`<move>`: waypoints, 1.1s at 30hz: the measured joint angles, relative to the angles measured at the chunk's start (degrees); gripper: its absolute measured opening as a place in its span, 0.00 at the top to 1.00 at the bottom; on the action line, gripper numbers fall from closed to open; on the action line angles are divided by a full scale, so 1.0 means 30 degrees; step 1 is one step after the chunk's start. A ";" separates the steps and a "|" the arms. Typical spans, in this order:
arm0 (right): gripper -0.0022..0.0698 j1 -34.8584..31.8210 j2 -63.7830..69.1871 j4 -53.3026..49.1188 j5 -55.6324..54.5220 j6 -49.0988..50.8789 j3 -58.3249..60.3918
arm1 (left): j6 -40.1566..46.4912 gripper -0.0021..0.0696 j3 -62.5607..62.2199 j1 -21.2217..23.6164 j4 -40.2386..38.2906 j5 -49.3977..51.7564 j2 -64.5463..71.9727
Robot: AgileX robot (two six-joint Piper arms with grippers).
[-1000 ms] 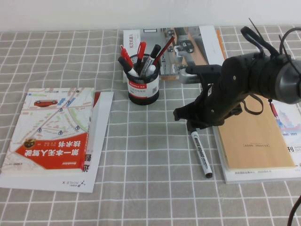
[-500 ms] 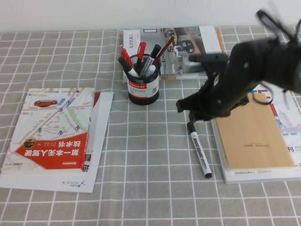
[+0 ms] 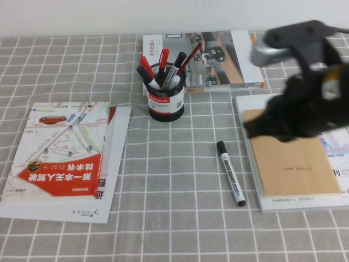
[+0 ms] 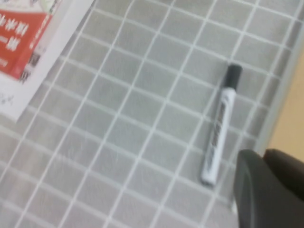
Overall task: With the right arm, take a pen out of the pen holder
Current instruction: 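Take a marker out of the pen holder and lay it on the table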
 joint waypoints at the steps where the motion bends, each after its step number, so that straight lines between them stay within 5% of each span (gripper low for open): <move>1: 0.98 0.0000 -0.0548 0.0000 0.0158 0.0000 0.0334 | 0.0000 0.98 0.0000 0.0000 0.0000 0.0000 0.0000; 22: 0.99 0.0000 -1.5333 0.0938 -0.2383 0.0000 1.2322 | 0.0000 0.98 0.0000 0.0000 0.0000 0.0000 0.0000; 33: 0.99 0.0000 -1.7028 0.0913 -0.2973 -0.0035 1.4883 | 0.0000 0.98 0.0000 0.0000 0.0000 0.0000 0.0000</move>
